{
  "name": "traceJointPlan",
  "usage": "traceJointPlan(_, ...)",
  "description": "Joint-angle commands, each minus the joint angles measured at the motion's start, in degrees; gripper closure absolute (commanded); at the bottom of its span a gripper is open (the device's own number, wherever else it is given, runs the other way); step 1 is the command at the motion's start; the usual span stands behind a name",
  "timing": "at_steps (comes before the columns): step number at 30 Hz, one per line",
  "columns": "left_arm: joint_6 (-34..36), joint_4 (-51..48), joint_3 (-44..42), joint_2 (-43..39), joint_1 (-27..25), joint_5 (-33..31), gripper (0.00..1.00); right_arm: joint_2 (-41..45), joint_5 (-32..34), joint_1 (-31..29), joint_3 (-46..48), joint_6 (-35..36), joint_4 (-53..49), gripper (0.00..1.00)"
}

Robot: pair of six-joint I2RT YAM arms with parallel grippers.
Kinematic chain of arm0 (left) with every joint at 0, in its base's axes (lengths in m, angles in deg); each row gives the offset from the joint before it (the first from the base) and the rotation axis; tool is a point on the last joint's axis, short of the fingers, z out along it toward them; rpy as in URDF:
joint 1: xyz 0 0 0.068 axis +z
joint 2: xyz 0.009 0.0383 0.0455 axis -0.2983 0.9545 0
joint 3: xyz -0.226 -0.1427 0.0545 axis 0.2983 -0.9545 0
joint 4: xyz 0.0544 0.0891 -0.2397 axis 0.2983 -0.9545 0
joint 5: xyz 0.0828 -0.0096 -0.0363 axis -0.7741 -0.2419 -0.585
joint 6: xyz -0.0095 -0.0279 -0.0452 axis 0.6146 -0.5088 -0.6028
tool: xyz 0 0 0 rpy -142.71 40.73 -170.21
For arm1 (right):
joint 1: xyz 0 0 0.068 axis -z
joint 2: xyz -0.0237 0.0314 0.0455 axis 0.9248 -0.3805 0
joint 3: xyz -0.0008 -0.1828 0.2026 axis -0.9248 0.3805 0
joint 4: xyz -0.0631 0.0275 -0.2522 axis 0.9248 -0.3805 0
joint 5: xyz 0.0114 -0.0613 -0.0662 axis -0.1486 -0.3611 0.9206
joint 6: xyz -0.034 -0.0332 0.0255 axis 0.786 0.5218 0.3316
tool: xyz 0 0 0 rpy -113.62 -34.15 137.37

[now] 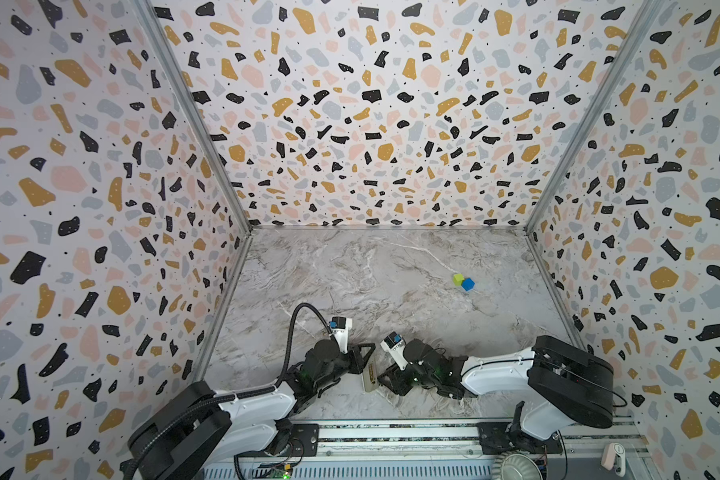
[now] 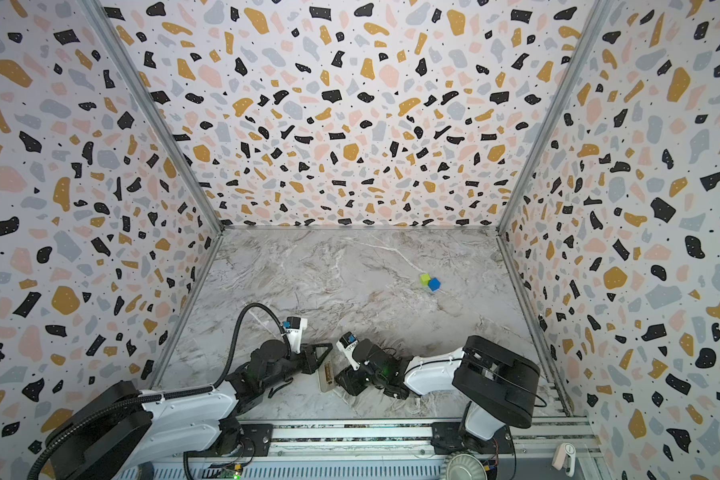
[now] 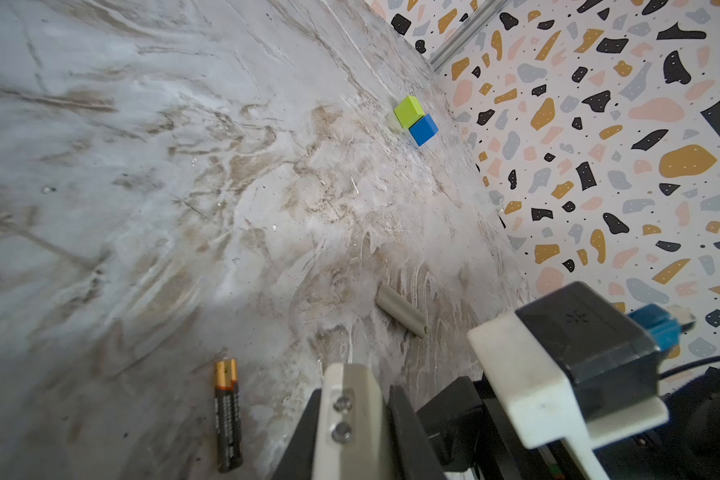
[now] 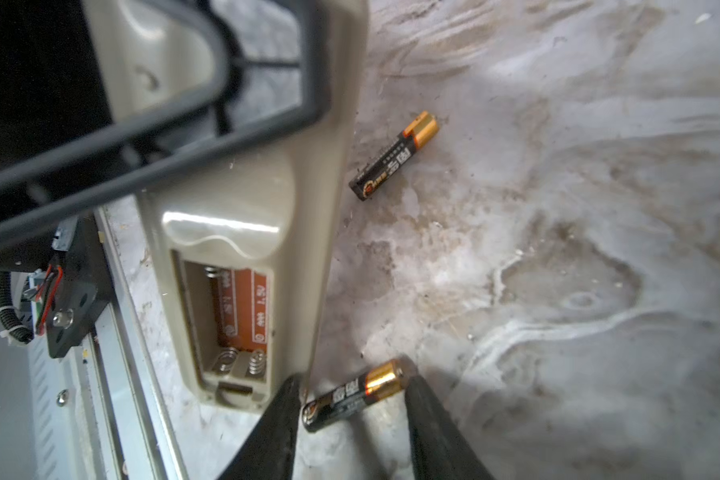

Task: Load the batteries into the remote control
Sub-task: 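Close the right gripper on the AA battery's end and lift it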

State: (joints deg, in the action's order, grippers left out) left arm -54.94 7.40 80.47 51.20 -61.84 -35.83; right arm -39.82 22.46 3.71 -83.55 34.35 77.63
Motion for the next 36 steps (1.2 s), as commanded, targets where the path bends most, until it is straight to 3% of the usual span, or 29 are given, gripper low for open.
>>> traceJointPlan(1, 1.86, -4.66, -0.5, -4.16, -0.51, -3.1, 1.0, -0.46, 0.2, -0.06, -1.34, 0.58, -2.62, 0.55)
traceJointPlan(10, 6.02, -18.88, 0.24, -19.24, 3.86, -6.09, 1.0, -1.73, 4.48, -0.84, -4.47, 0.13, -9.98, 0.56)
traceJointPlan(19, 6.34, -19.71, -0.88, -24.48, 4.15, -3.78, 1.0, -8.04, 11.22, -5.12, -13.3, 0.23, -22.14, 0.57)
traceJointPlan(28, 8.59, -26.78, 0.43, -31.77, 4.85, -4.11, 1.0, -11.84, 16.8, -8.57, -19.54, -0.32, -32.6, 0.58)
traceJointPlan(36, 8.99, -26.91, 0.21, -32.44, 5.11, -3.28, 1.0, -11.14, 18.26, -9.64, -21.18, -0.57, -38.12, 0.69)
